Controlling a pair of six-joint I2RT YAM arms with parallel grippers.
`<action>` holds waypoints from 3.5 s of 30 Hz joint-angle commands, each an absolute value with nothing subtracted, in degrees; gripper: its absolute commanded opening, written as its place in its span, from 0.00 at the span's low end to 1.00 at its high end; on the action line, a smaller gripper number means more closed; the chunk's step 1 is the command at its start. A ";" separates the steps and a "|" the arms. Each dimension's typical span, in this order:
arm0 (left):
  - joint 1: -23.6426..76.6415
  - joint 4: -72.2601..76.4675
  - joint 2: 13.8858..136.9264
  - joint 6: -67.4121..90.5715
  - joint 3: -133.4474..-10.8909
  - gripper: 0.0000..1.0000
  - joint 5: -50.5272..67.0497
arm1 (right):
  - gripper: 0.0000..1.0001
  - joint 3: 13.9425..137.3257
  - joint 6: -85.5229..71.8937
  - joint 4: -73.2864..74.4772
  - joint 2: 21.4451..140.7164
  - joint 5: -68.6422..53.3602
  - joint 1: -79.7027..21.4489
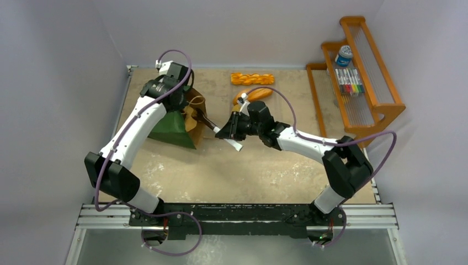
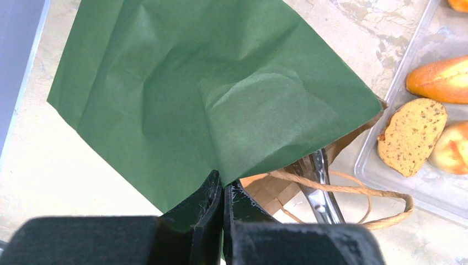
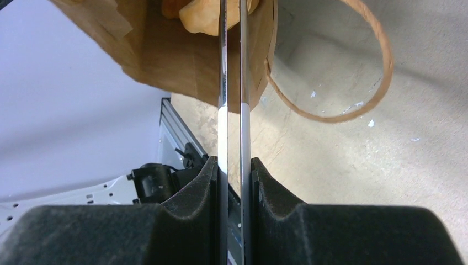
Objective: Take the fake bread out of the paper bag
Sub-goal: Take out the fake bread from the paper bag, then place the fake bread in the container.
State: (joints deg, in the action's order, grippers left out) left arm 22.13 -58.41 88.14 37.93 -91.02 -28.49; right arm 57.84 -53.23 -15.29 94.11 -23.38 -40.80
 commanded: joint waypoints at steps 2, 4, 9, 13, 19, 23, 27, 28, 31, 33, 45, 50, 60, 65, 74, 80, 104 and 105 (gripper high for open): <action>21.33 -57.93 86.60 38.45 -91.10 0.00 -31.39 | 0.00 56.98 -51.46 -15.64 87.26 -22.18 -40.43; 21.35 -57.47 87.27 38.62 -90.88 0.00 -31.48 | 0.00 56.76 -51.09 -14.14 85.75 -21.24 -40.43; 21.01 -56.01 88.50 39.25 -90.29 0.00 -32.40 | 0.00 55.90 -50.37 -9.92 81.43 -18.48 -39.92; 20.42 -54.58 89.26 39.33 -89.68 0.00 -32.43 | 0.00 54.01 -50.13 -6.52 77.49 -15.73 -38.78; 19.63 -51.52 89.02 39.45 -87.44 0.00 -31.32 | 0.00 53.73 -50.01 -0.93 71.86 -11.26 -35.62; 18.99 -49.78 88.90 39.23 -86.38 0.00 -29.84 | 0.00 54.16 -49.82 2.04 69.24 -9.65 -32.83; 18.65 -48.32 88.86 38.57 -85.73 0.00 -28.74 | 0.00 54.95 -49.66 4.00 68.67 -8.25 -30.05; 18.66 -47.93 88.81 38.32 -85.54 0.00 -28.53 | 0.00 55.01 -49.66 4.31 68.91 -7.85 -29.34; 18.65 -47.03 88.64 37.62 -84.95 0.00 -27.72 | 0.00 56.83 -49.74 4.24 70.79 -7.67 -26.81; 18.72 -46.59 88.55 37.05 -84.39 0.00 -27.31 | 0.00 58.46 -49.66 3.92 72.76 -7.39 -25.22; 18.70 -45.51 88.18 33.18 -82.49 0.00 -26.53 | 0.00 72.64 -50.36 -0.53 92.31 -9.21 -17.81; 18.69 -45.05 88.91 31.95 -82.68 0.00 -26.21 | 0.00 79.33 -51.40 -1.83 99.63 -10.74 -16.93; 18.63 -44.50 90.50 30.17 -82.90 0.00 -26.10 | 0.00 85.07 -52.25 -2.92 107.84 -12.51 -16.41; 18.54 -44.14 91.00 30.15 -83.02 0.00 -25.79 | 0.00 82.61 -51.97 -3.59 107.63 -12.98 -16.39; 18.59 -43.40 91.66 30.58 -82.71 0.00 -24.96 | 0.30 79.82 -51.63 -3.99 106.60 -13.53 -16.18; 18.55 -43.49 91.67 30.22 -83.01 0.00 -25.31 | 0.36 77.96 -51.93 -4.36 105.19 -13.93 -15.78; 18.39 -45.48 90.71 30.37 -84.73 0.00 -26.19 | 0.40 73.67 -51.56 -2.89 97.79 -11.51 -14.51; 18.45 -45.53 90.63 30.36 -84.68 0.00 -26.19 | 0.40 73.53 -51.43 -2.78 97.41 -11.25 -14.44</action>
State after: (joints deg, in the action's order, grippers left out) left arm 19.14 -45.58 91.83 30.79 -82.61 -25.76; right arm 73.69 -51.79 -0.99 101.78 -12.60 -14.94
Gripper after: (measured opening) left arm 0.008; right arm 0.406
